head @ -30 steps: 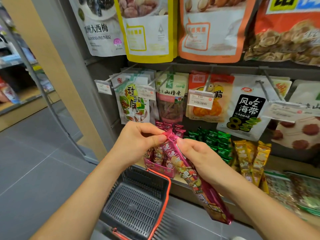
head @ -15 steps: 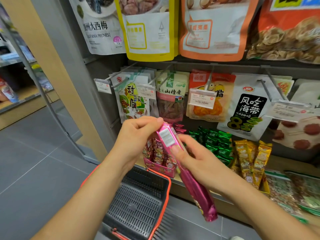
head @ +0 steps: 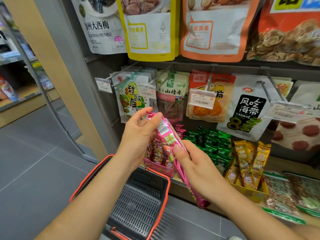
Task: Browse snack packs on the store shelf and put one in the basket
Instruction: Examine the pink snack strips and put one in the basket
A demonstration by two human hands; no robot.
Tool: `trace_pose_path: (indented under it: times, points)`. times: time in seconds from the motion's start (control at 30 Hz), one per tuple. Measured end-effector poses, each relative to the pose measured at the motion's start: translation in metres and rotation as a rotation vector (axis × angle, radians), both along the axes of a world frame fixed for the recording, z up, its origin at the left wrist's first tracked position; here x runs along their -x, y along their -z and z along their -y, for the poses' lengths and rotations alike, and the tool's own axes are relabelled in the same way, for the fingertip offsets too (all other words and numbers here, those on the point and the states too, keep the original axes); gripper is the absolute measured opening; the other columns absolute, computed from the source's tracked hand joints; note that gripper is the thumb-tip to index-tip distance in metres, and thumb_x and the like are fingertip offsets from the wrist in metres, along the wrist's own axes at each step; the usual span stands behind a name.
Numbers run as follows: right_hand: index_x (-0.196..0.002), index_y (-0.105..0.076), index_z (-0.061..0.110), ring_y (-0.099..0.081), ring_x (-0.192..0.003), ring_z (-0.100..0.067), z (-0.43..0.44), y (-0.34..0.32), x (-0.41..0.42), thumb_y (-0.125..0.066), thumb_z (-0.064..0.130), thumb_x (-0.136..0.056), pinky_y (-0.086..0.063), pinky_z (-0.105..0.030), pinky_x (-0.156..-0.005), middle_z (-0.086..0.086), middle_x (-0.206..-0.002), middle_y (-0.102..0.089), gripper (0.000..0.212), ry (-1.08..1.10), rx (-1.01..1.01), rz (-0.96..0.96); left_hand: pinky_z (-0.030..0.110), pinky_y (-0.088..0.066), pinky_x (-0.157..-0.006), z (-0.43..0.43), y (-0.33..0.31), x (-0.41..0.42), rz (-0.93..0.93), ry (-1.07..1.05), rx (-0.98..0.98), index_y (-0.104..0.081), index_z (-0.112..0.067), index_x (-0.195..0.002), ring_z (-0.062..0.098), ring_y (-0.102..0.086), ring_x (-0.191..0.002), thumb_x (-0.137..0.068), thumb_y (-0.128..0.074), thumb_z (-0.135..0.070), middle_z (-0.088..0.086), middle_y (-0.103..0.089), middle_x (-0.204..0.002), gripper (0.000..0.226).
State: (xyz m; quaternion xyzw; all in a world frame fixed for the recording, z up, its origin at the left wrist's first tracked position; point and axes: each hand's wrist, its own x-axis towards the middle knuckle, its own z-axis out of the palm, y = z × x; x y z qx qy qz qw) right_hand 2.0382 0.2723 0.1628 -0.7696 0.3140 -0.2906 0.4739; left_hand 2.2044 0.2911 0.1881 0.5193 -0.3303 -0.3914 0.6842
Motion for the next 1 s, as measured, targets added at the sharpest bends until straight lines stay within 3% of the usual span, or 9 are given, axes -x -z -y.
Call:
trace_pose_path:
  times: [0.2,0.33,0.47,0.57,0.63,0.73,0.83,0.9,1.0]
  points:
    - [-0.107,-0.062,0.012,-0.062,-0.088,-0.021,0.0,0.0,-0.002,-0.032,0.042,-0.101,-0.047,-0.037,-0.082,-0.009,-0.095,-0.069,0.042,0.008,-0.001,0.054,0.024,-0.054,-0.058,0.0,0.008,0.017,-0.052,0.183,-0.028,-0.074,-0.02,-0.082,0.013,-0.067,-0.066,-0.063,-0.083,-0.034,0.002,-0.072,-0.076,0.025]
    - [-0.081,-0.061,0.03,-0.061,-0.067,-0.004,0.002,-0.004,-0.001,-0.027,0.049,-0.099,-0.05,-0.025,-0.073,0.016,-0.065,-0.066,0.043,-0.02,-0.085,0.064,0.023,-0.053,-0.056,-0.001,0.007,0.015,-0.023,0.204,-0.04,-0.075,-0.021,-0.077,0.012,-0.066,-0.064,-0.062,-0.085,-0.035,0.002,-0.071,-0.075,0.023]
    - [-0.098,-0.064,0.041,-0.064,-0.079,0.011,0.006,-0.011,-0.002,-0.034,0.054,-0.093,-0.045,-0.005,-0.069,0.027,-0.084,-0.07,0.033,-0.061,-0.192,0.112,0.019,-0.051,-0.056,-0.005,0.001,0.007,0.072,0.116,-0.022,-0.073,-0.019,-0.085,0.011,-0.067,-0.067,-0.069,-0.08,-0.035,-0.001,-0.072,-0.078,0.023]
    - [-0.104,-0.066,0.038,-0.063,-0.082,0.012,0.011,-0.015,0.001,-0.05,0.056,-0.077,-0.046,-0.006,-0.066,0.021,-0.092,-0.072,0.035,0.003,-0.259,0.205,0.024,-0.057,-0.067,-0.008,0.003,0.009,0.442,0.205,-0.11,-0.074,-0.024,-0.089,0.009,-0.069,-0.075,-0.075,-0.081,-0.025,-0.004,-0.075,-0.082,0.016]
    - [-0.105,-0.071,0.028,-0.068,-0.083,0.0,0.013,-0.017,0.002,-0.066,0.041,-0.079,-0.05,-0.012,-0.066,0.009,-0.094,-0.075,0.029,0.017,-0.293,0.246,0.024,-0.057,-0.067,-0.01,0.006,0.018,0.575,0.294,-0.132,-0.075,-0.025,-0.087,0.004,-0.067,-0.072,-0.07,-0.08,-0.017,-0.006,-0.075,-0.08,0.02]
    - [-0.101,-0.074,0.013,-0.069,-0.082,-0.013,0.015,-0.016,0.005,-0.077,0.019,-0.077,-0.055,-0.02,-0.068,-0.005,-0.091,-0.076,0.025,0.094,-0.28,0.324,0.024,-0.054,-0.06,-0.009,0.008,0.025,0.575,0.327,-0.155,-0.076,-0.025,-0.086,0.003,-0.063,-0.066,-0.06,-0.078,-0.014,-0.004,-0.074,-0.075,0.027]
    - [-0.093,-0.073,0.009,-0.067,-0.073,-0.01,0.015,-0.018,0.008,-0.08,0.026,-0.063,-0.052,-0.019,-0.063,-0.004,-0.081,-0.074,0.035,0.146,-0.287,0.434,0.019,-0.05,-0.06,-0.008,0.011,0.026,0.521,0.367,-0.158,-0.077,-0.028,-0.085,0.001,-0.065,-0.065,-0.06,-0.084,-0.03,-0.008,-0.073,-0.071,0.026]
    - [-0.09,-0.072,0.009,-0.066,-0.076,-0.014,0.018,-0.021,0.011,-0.079,0.031,-0.058,-0.055,-0.026,-0.07,-0.004,-0.081,-0.072,0.039,0.19,-0.316,0.492,0.026,-0.054,-0.067,-0.008,0.014,0.025,0.53,0.404,-0.207,-0.075,-0.024,-0.086,0.007,-0.067,-0.068,-0.058,-0.086,-0.039,-0.003,-0.074,-0.076,0.033]
    - [-0.088,-0.07,0.012,-0.064,-0.081,-0.016,0.026,-0.024,0.019,-0.077,0.032,-0.059,-0.055,-0.038,-0.082,0.0,-0.081,-0.07,0.036,0.265,-0.379,0.588,0.032,-0.056,-0.076,-0.008,0.022,0.023,0.531,0.47,-0.295,-0.073,-0.021,-0.082,0.012,-0.066,-0.07,-0.066,-0.088,-0.03,0.0,-0.073,-0.077,0.023]
